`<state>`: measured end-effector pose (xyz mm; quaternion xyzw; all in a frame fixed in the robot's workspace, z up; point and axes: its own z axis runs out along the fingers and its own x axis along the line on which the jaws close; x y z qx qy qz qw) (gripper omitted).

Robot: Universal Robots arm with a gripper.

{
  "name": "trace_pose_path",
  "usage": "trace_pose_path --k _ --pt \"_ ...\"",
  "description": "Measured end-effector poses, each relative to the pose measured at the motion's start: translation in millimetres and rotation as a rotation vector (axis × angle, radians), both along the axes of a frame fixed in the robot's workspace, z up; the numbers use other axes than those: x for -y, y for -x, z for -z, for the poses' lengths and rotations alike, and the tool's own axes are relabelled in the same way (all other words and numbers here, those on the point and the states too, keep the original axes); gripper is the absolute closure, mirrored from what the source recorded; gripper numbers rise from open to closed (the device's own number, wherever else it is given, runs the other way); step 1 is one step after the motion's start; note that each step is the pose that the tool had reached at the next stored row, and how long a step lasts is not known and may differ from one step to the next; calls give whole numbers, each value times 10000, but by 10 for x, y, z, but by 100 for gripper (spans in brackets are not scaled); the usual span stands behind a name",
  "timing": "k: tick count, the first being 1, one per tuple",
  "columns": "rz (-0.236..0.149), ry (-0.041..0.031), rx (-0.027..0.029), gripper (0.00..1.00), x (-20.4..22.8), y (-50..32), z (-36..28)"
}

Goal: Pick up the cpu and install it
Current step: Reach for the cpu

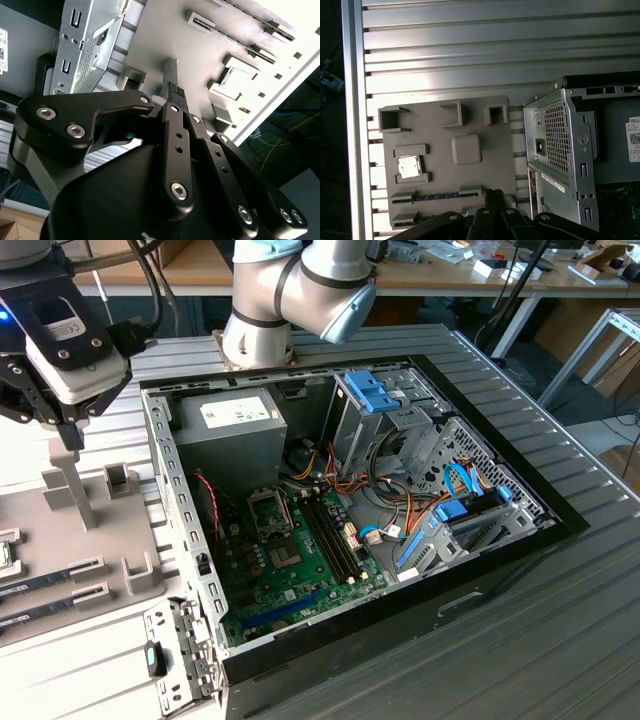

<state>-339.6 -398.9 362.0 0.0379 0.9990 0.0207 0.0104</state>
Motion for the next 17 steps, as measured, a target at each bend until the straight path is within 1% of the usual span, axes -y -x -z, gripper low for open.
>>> trace_pose_path --k 3,6,10,17 --pt "0 0 0 89 0 27 7" --pt "0 0 0 89 0 81 21" --pt "-1 -1 1 89 0 122 33" --pt "-1 0 -1 89 0 155 51"
